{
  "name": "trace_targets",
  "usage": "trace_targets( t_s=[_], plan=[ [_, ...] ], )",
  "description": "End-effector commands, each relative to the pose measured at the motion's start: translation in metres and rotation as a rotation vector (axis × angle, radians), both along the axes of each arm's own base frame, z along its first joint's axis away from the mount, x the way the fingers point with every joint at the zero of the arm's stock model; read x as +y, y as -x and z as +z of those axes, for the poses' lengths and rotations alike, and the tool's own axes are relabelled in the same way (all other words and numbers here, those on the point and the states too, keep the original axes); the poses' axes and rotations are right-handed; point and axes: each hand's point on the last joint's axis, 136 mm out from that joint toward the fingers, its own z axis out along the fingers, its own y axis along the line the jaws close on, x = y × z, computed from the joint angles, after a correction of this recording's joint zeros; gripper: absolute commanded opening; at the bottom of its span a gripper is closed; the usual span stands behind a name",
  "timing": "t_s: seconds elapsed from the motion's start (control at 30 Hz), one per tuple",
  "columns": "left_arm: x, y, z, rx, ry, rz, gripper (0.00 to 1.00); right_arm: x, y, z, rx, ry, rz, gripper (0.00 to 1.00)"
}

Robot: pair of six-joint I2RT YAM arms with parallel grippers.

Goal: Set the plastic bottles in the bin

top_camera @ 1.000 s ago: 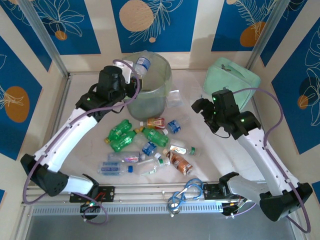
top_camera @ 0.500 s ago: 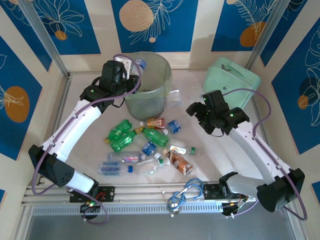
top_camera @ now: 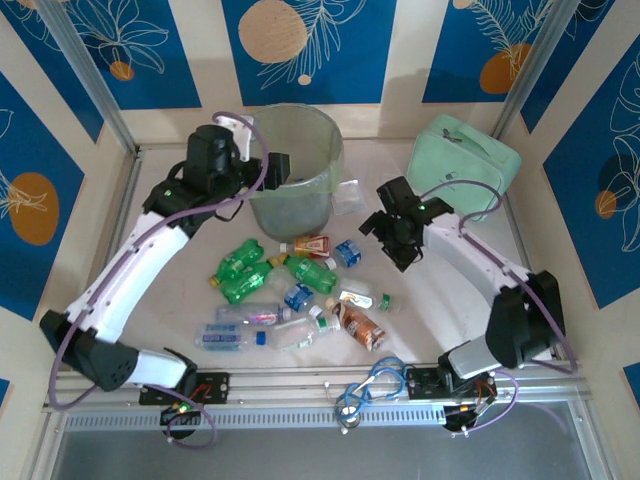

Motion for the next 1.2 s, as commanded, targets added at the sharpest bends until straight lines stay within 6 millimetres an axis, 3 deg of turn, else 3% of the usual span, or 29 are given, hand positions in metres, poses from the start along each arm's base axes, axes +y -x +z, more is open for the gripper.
trace_targets(
  t_s=[0.0, 0.13, 0.3, 0.67, 0.83, 1.17],
  plan=[
    [-0.01, 0.03, 0.029, -0.06, 0.132, -0.125, 0.94, 0.011, -0.02, -0.005, 0.015, -0.05, -0.032, 0.94],
    [-0.022, 0.059, 0.032, -0.044, 0.248, -0.243, 0.97, 0.022, -0.041, -0.023, 0.007, -0.084, -0.02, 0.96],
    [-0.023, 0.074, 0.019, 0.013, 0.316, -0.263, 0.97, 0.025, -0.051, -0.047, 0.044, -0.085, -0.044, 0.96],
    [-0.034, 0.077, -0.013, 0.138, 0.372, -0.292, 0.92, 0.024, -0.062, -0.08, 0.097, -0.091, -0.079, 0.86],
    [-0.038, 0.078, -0.016, 0.156, 0.394, -0.304, 0.9, 0.022, -0.062, -0.09, 0.112, -0.083, -0.081, 0.78],
    [-0.036, 0.077, -0.017, 0.166, 0.388, -0.293, 0.92, 0.018, -0.063, -0.082, 0.079, -0.083, -0.083, 0.62]
  ],
)
